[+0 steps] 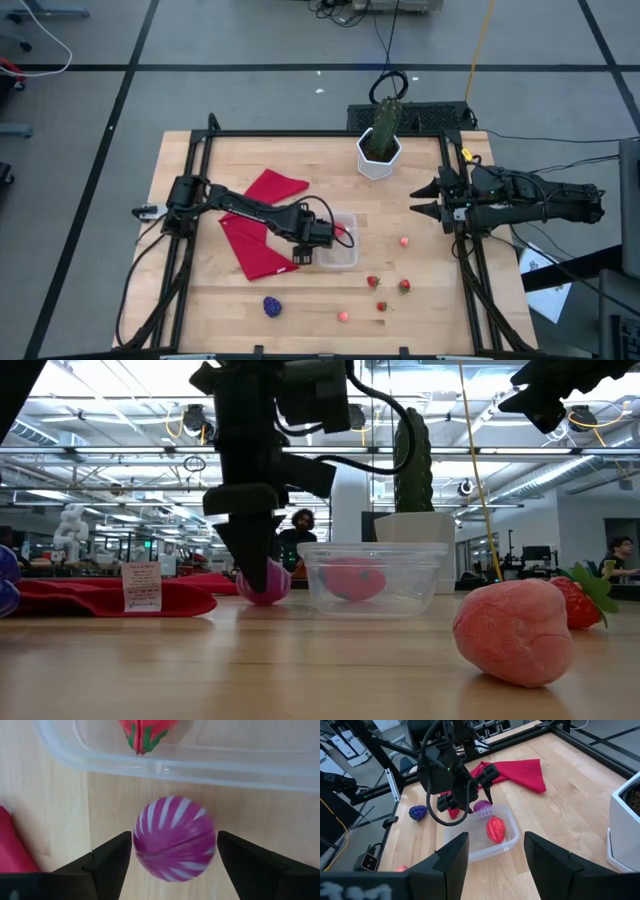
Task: Pick and placing Produce into tupperware
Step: Put the purple onion into the transparent bin
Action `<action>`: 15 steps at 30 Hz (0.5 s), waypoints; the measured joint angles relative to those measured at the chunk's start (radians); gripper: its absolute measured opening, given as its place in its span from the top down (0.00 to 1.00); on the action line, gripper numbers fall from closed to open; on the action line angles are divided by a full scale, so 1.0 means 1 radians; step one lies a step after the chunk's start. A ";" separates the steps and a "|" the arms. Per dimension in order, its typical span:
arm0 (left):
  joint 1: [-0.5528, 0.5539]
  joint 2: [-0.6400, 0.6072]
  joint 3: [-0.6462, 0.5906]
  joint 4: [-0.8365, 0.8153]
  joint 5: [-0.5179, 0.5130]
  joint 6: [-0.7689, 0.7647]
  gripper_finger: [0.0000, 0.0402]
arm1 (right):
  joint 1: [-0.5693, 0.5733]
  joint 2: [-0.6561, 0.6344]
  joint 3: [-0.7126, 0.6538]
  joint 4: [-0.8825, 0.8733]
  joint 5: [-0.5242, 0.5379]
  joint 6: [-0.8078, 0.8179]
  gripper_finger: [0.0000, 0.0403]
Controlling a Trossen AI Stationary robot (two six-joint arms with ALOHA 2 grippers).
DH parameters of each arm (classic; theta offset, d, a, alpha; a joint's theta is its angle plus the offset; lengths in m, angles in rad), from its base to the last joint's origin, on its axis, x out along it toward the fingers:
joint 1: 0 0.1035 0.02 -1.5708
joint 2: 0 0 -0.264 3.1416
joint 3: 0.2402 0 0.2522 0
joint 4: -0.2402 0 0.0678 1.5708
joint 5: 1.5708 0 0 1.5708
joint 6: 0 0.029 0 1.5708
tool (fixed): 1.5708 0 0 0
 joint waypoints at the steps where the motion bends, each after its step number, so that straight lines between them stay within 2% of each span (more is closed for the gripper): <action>1: 0.000 0.000 -0.006 0.006 0.000 0.000 0.26 | 0.000 0.000 0.000 0.000 0.000 0.000 0.54; 15: 0.000 0.000 -0.031 0.046 -0.006 0.003 0.26 | 0.000 0.000 0.000 0.030 0.000 0.000 0.54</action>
